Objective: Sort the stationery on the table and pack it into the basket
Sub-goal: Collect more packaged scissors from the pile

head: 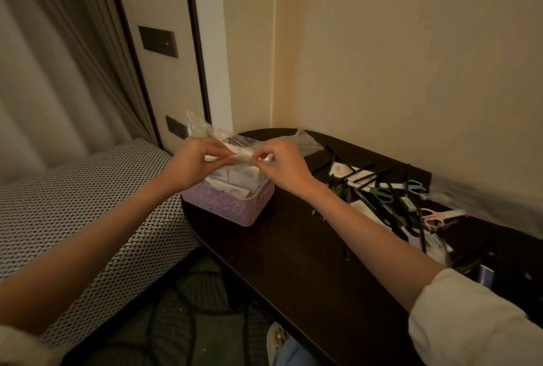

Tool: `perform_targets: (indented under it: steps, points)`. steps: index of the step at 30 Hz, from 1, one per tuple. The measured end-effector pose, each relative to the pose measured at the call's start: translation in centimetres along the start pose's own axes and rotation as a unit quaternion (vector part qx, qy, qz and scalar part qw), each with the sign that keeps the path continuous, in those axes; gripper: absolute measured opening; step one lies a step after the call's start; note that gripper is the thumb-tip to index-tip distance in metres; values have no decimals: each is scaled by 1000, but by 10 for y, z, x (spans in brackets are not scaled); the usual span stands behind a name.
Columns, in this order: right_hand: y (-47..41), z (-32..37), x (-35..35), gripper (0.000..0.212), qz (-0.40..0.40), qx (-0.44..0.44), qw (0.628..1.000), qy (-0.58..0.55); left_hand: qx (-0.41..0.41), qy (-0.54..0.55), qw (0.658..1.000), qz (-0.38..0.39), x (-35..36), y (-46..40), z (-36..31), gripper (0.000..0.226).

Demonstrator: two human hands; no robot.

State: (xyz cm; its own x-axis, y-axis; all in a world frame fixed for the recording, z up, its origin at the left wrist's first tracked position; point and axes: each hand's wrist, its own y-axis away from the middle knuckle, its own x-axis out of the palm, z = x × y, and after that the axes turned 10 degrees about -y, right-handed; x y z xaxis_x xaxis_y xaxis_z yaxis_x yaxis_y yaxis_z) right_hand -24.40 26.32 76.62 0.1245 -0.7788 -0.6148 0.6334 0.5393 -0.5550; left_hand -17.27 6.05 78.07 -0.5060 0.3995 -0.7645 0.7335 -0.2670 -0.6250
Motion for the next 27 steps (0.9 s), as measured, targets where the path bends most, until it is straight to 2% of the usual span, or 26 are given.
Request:
perform_targets:
  steps: [7,13,18,23,27]
  points:
    - [-1,-11,30,5,111,-46,991,59,43,-123,990,55,24,18,34,18]
    - [-12,-15,47,8,194,-30,974,110,20,-103,989,106,39,26,46,25]
    - [-22,-16,54,11,220,-17,965,143,-34,-66,986,150,41,18,55,26]
    - [-27,-16,58,13,244,-30,954,174,-75,-49,972,218,42,14,70,26]
    - [-29,-14,56,15,288,-20,943,166,-79,-66,956,276,38,6,69,18]
